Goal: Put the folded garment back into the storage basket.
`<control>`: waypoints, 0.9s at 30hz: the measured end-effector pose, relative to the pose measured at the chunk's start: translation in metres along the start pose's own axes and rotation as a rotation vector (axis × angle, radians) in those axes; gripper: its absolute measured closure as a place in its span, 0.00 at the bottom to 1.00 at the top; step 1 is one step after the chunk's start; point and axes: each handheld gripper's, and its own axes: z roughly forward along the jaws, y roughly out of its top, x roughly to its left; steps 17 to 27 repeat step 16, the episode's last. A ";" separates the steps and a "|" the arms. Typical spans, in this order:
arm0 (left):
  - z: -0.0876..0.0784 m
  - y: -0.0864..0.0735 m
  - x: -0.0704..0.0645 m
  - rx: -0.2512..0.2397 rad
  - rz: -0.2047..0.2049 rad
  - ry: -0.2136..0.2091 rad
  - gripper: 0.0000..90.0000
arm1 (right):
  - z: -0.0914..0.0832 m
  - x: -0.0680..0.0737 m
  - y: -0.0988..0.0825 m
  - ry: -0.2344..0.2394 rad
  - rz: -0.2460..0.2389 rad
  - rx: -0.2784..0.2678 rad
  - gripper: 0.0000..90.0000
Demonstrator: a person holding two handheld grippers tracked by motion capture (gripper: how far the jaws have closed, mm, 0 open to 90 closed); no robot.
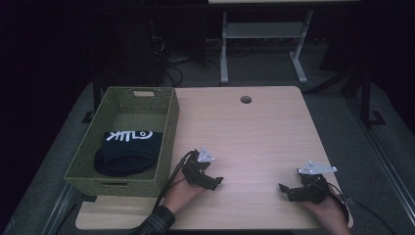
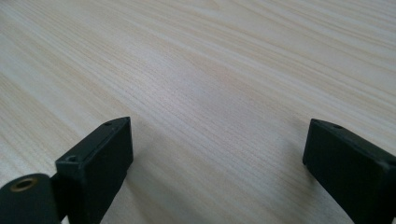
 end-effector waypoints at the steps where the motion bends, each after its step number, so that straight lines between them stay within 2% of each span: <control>1: 0.002 -0.001 0.000 0.011 0.004 0.007 0.14 | 0.000 0.000 0.000 0.000 -0.001 0.000 0.09; 6: 0.002 -0.002 -0.002 0.010 0.029 0.026 0.14 | 0.000 0.000 0.000 0.001 0.000 0.000 0.09; 15: 0.003 -0.007 -0.002 -0.028 0.027 0.026 0.14 | 0.000 0.000 0.000 0.001 0.000 0.000 0.09; 27: 0.003 -0.007 -0.002 -0.028 0.027 0.026 0.14 | 0.000 0.000 0.000 0.001 0.000 0.000 0.09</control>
